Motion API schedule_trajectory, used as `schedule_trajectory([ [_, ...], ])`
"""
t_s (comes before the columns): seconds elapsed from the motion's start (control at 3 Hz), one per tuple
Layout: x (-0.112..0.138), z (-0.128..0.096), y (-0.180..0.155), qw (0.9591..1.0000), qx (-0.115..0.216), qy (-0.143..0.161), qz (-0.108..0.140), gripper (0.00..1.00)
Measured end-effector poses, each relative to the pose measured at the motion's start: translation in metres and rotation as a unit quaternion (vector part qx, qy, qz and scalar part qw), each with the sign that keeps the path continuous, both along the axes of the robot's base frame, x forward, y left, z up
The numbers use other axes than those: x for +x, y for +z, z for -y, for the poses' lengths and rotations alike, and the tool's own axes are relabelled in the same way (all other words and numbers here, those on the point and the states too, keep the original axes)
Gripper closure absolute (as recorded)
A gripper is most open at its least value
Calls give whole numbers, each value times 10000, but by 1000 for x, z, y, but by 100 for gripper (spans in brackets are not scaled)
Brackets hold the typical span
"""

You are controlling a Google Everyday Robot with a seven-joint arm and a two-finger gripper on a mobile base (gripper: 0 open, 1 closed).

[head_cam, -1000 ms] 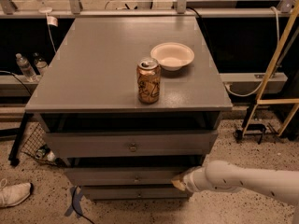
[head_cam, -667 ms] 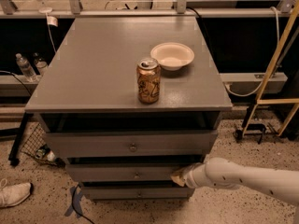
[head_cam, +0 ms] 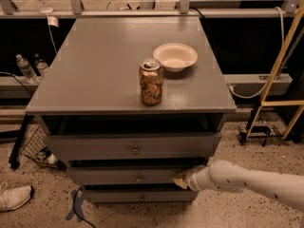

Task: Close middle drawer

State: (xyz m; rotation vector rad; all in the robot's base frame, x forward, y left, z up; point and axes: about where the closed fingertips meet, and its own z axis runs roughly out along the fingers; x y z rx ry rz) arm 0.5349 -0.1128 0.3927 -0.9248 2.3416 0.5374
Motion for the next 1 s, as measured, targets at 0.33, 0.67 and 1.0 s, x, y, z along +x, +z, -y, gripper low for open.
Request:
schedule_trajectory([
  [0.33, -5, 5, 12, 9999, -76, 123, 9, 100],
  [0.67, -19, 21, 24, 9990, -277, 292, -167, 100],
  [1.0, -27, 37, 28, 9983, -380, 299, -321, 100],
])
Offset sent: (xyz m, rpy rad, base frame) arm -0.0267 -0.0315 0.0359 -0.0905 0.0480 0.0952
